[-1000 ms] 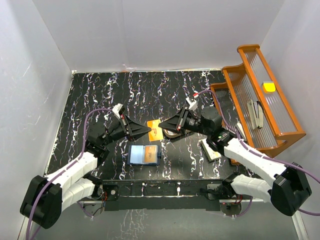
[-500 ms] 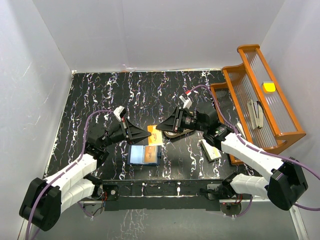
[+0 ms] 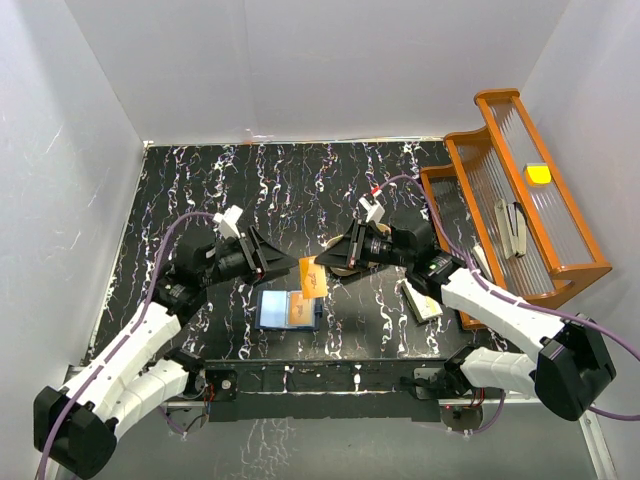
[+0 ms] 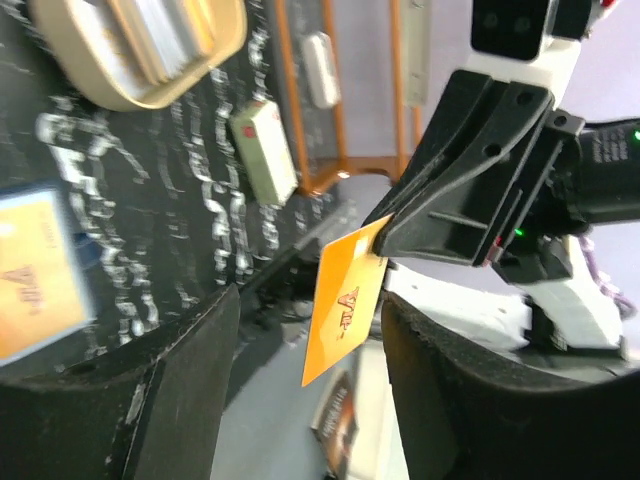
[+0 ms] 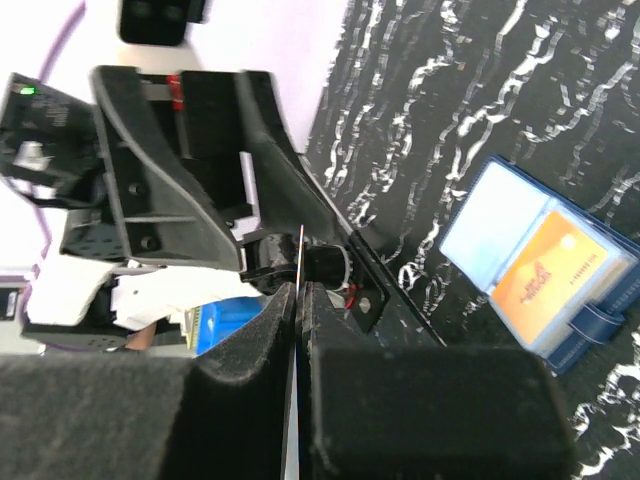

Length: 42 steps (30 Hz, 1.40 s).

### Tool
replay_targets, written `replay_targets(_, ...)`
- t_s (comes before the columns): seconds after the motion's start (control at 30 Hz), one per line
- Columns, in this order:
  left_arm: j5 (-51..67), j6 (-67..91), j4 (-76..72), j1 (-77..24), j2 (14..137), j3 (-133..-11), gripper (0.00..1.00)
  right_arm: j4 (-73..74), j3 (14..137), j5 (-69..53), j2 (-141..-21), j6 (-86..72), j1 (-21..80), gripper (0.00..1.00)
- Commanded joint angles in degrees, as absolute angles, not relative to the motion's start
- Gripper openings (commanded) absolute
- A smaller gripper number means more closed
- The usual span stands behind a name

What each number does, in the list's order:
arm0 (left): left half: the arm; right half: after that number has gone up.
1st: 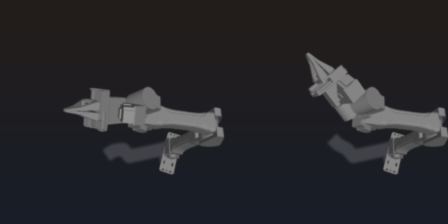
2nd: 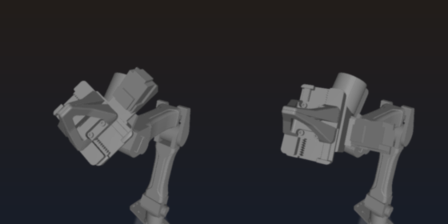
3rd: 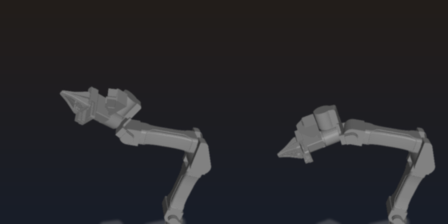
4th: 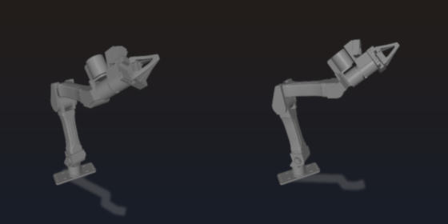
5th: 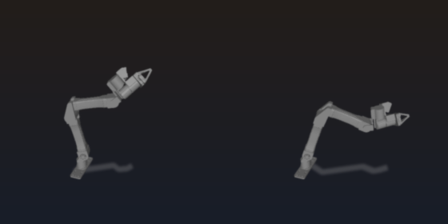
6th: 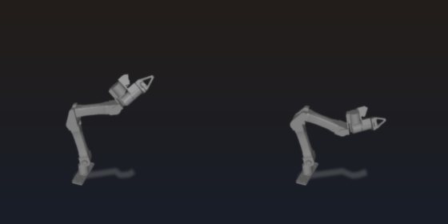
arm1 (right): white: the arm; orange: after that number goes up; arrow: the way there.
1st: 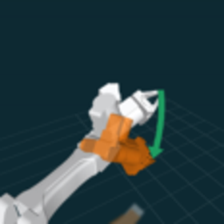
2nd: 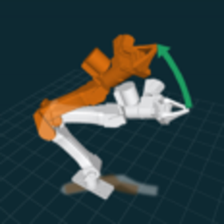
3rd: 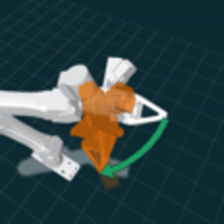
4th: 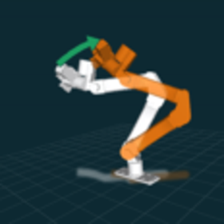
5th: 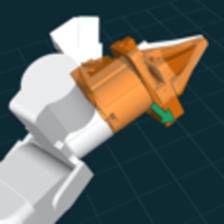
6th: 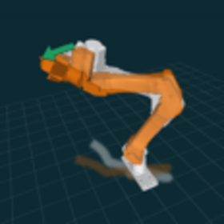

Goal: Put the credit cards into the card holder
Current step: Adjust the card holder at the center of the board, then insert the credit card into the card holder.

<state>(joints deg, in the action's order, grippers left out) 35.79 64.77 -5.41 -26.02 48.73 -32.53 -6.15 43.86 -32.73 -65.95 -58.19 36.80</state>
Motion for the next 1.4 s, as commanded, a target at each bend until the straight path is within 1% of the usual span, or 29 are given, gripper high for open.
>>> replay_targets(0.0,22.37,50.16,20.33,-26.04,48.53,-38.90,0.57,-7.11,41.63,-28.64,-66.47,-56.12,37.09,0.00)
replay_targets(0.07,17.64,48.32,25.99,-26.06,50.15,-39.69,0.56,-6.40,41.25,-26.98,-67.84,-55.23,37.46,0.00)
replay_targets(0.13,14.22,47.57,28.01,-26.10,51.29,-39.17,0.51,-6.26,40.97,-25.39,-69.40,-54.56,38.18,0.00)
replay_targets(0.23,12.20,47.67,27.84,-26.02,52.99,-36.96,0.44,-6.55,41.11,-23.12,-72.01,-53.79,39.70,0.00)
replay_targets(0.4,9.93,47.95,26.25,-25.95,56.58,-33.58,0.38,-9.04,41.72,-20.61,-78.10,-53.67,42.94,0.00)
replay_targets(0.43,9.49,47.63,26.01,-25.93,57.26,-33.10,0.36,-9.62,41.87,-20.19,-79.33,-53.70,43.57,0.00)
replay_targets(0.53,9.65,46.51,24.67,-25.93,58.79,-31.57,0.24,-11.14,42.81,-19.91,-83.30,-53.62,45.18,0.00)
replay_targets(0.57,9.48,46.35,24.43,-25.93,58.95,-31.07,0.22,-11.30,43.25,-19.99,-84.66,-53.54,45.58,0.00)
replay_targets(0.8,8.43,46.52,23.46,-25.93,61.42,-29.38,0.20,-12.75,45.18,-20.08,-91.62,-53.90,46.52,0.00)
replay_targets(0.83,8.70,46.23,23.13,-25.93,62.28,-29.48,0.19,-12.78,45.48,-20.08,-92.38,-53.84,46.56,0.00)
replay_targets(0.87,9.18,46.15,22.97,-25.99,63.43,-29.51,0.15,-12.68,45.90,-20.26,-93.11,-53.83,46.54,0.00)
replay_targets(1.17,9.90,46.45,20.18,-26.06,68.42,-27.64,0.04,-13.44,47.20,-21.33,-95.41,-53.93,46.58,0.00)
replay_targets(1.37,12.37,47.26,18.13,-26.02,68.99,-25.93,0.02,-13.65,47.82,-21.28,-96.89,-53.37,46.54,0.00)
